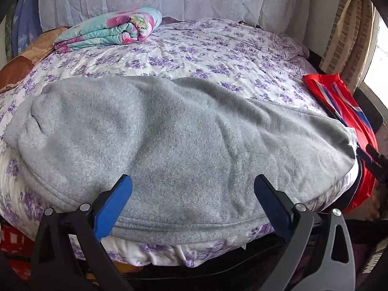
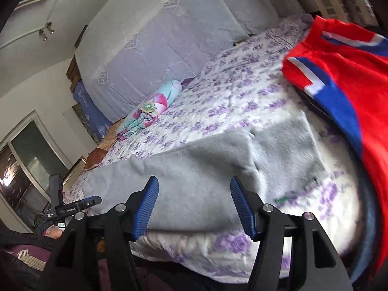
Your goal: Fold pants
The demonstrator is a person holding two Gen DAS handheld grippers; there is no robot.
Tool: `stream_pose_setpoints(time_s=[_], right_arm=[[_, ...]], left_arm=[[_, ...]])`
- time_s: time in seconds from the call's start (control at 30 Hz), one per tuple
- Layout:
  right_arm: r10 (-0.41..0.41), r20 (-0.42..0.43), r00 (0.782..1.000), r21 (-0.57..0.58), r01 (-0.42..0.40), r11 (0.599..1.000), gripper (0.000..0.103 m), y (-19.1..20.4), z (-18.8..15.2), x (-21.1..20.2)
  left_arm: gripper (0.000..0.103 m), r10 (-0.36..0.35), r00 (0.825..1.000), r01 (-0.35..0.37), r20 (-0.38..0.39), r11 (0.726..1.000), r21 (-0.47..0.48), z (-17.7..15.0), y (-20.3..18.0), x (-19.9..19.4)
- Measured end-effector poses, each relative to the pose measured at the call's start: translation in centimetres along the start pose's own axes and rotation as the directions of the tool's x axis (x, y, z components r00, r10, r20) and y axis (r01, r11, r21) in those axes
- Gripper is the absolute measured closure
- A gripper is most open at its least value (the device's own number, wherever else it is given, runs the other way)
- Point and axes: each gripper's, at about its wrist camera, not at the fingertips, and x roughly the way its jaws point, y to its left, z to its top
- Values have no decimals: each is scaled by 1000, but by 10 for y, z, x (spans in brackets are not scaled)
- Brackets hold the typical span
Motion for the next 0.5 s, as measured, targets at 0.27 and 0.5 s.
stream_pose_setpoints(time_s=[0.27,0.5], right_arm=[[-41,46,998,117,35,992,51,-28,-23,6],[-75,35,997,204,66,977,48,-60,-32,-3]], left_arm=[[5,-69,994,58,-85,990,-130,7,14,29],[5,-77,994,63,-79,984,-168,8,26,26]])
